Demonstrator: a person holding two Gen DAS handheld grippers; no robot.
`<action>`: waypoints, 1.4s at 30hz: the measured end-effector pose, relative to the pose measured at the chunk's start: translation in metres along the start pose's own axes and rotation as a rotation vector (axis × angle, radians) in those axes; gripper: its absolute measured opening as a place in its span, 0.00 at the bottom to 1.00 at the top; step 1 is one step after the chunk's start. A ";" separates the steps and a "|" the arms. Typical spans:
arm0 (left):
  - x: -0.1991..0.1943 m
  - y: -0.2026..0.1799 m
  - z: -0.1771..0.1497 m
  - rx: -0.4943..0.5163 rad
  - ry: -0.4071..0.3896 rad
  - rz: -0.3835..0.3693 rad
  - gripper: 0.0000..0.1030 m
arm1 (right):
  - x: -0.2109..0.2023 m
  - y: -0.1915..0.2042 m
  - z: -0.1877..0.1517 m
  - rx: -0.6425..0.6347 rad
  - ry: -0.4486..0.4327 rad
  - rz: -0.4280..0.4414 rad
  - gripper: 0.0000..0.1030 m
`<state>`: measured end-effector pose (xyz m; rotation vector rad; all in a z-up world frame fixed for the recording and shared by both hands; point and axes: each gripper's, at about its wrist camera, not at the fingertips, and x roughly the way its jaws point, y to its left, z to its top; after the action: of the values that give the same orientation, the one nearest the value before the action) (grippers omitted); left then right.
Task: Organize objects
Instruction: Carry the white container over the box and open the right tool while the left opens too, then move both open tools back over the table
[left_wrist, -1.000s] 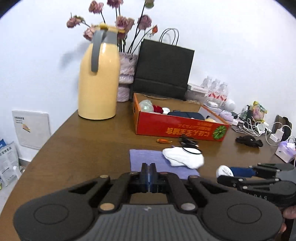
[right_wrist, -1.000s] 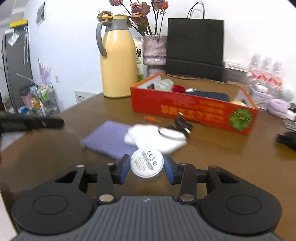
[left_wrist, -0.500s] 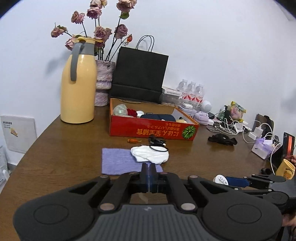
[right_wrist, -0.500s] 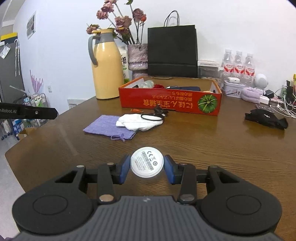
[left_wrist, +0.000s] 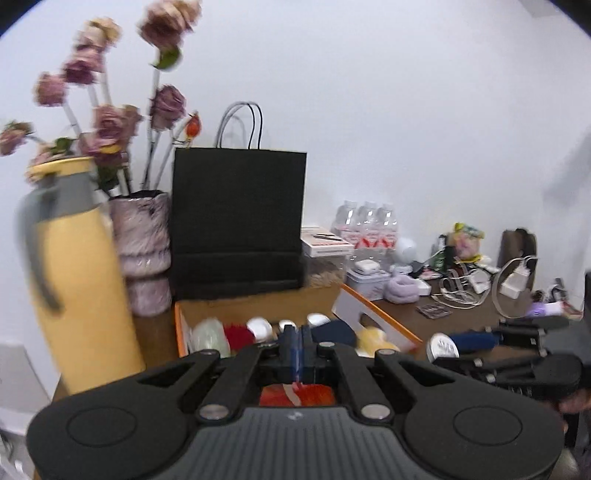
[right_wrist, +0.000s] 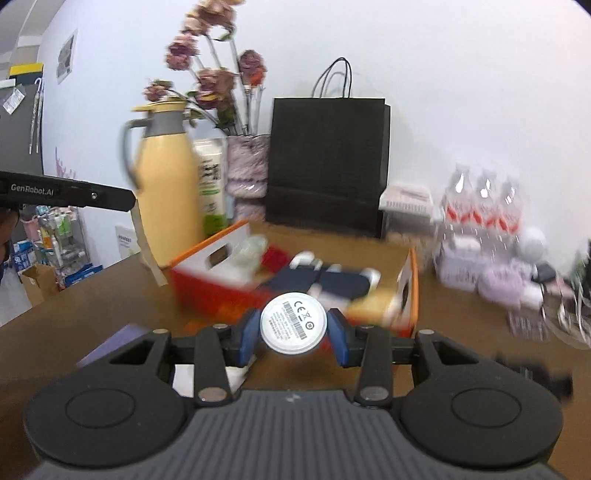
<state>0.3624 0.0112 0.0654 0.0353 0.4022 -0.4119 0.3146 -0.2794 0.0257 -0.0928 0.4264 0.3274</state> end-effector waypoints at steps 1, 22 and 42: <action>0.022 0.004 0.010 -0.001 0.021 0.008 0.00 | 0.018 -0.012 0.012 0.003 0.019 0.002 0.40; 0.213 0.051 0.035 0.015 0.343 0.225 0.42 | 0.209 -0.098 0.077 0.050 0.250 -0.185 0.73; -0.160 -0.077 -0.151 -0.072 0.168 0.264 0.85 | -0.115 0.052 -0.095 -0.191 0.171 0.023 1.00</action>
<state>0.1407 0.0188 -0.0082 0.0522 0.5699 -0.1337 0.1614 -0.2787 -0.0126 -0.3040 0.5651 0.3842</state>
